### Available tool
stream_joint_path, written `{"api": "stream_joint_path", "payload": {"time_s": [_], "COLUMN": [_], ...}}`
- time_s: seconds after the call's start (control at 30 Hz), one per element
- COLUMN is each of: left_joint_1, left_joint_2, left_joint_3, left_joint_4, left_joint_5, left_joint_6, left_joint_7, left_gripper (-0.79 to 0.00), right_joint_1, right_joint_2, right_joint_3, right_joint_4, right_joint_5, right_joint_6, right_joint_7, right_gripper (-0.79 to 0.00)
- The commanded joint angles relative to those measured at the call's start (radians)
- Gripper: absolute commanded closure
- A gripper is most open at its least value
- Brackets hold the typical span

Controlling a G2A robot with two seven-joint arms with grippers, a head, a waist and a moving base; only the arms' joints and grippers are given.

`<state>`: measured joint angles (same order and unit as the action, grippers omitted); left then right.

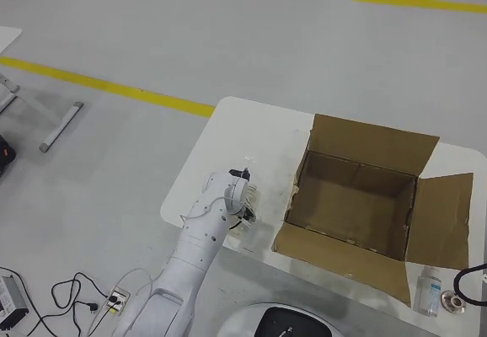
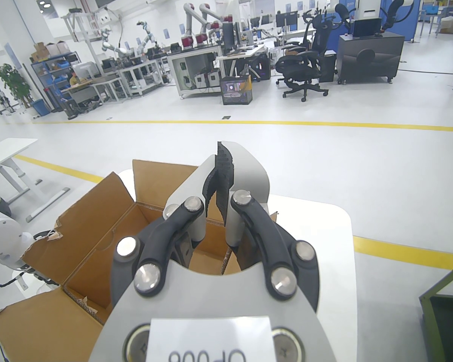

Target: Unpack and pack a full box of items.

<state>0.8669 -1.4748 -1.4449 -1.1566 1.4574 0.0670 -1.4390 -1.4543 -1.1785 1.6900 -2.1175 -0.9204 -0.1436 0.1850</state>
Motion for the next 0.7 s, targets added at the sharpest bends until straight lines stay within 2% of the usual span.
{"api": "stream_joint_path", "payload": {"time_s": [0.0, 0.07, 0.13, 0.4, 0.43, 0.47, 0.5, 0.57, 0.63, 0.67], "left_joint_1": [-0.003, -0.008, -0.012, -0.03, -0.034, -0.035, -0.037, -0.039, -0.039, -0.038], "left_joint_2": [0.001, 0.003, 0.004, 0.008, 0.009, 0.009, 0.009, 0.01, 0.011, 0.011], "left_joint_3": [0.001, 0.0, 0.001, 0.008, 0.01, 0.011, 0.013, 0.015, 0.017, 0.018], "left_joint_4": [0.009, 0.02, 0.03, 0.08, 0.086, 0.089, 0.091, 0.092, 0.091, 0.089], "left_joint_5": [-0.001, -0.004, -0.006, -0.012, -0.015, -0.016, -0.017, -0.024, -0.027, -0.027], "left_joint_6": [-0.002, -0.004, -0.005, -0.002, -0.001, -0.001, -0.002, -0.004, -0.003, -0.003], "left_joint_7": [0.003, 0.006, 0.009, 0.023, 0.024, 0.024, 0.027, 0.029, 0.029, 0.031], "left_gripper": [-0.727, -0.711, -0.653, -0.671, -0.64, -0.563, -0.443, -0.262, -0.006, 0.0], "right_joint_1": [0.0, 0.0, 0.0, 0.0, 0.0, 0.0, 0.0, 0.0, 0.0, 0.0], "right_joint_2": [0.0, 0.0, 0.0, 0.0, 0.0, 0.0, 0.0, 0.0, 0.0, 0.0], "right_joint_3": [0.0, 0.0, 0.0, 0.0, 0.0, 0.0, 0.0, 0.0, 0.0, 0.0], "right_joint_4": [0.0, 0.0, 0.0, 0.0, 0.0, 0.0, 0.0, 0.0, 0.0, 0.0], "right_joint_5": [0.0, 0.0, 0.0, 0.0, 0.0, 0.0, 0.0, 0.0, 0.0, 0.0], "right_joint_6": [0.0, 0.0, 0.0, 0.0, 0.0, 0.0, 0.0, 0.0, 0.0, 0.0], "right_joint_7": [0.0, 0.0, 0.0, 0.0, 0.0, 0.0, 0.0, 0.0, 0.0, 0.0], "right_gripper": [0.0, 0.0, 0.0, 0.0, 0.0, 0.0, 0.0, 0.0, 0.0, 0.0]}}
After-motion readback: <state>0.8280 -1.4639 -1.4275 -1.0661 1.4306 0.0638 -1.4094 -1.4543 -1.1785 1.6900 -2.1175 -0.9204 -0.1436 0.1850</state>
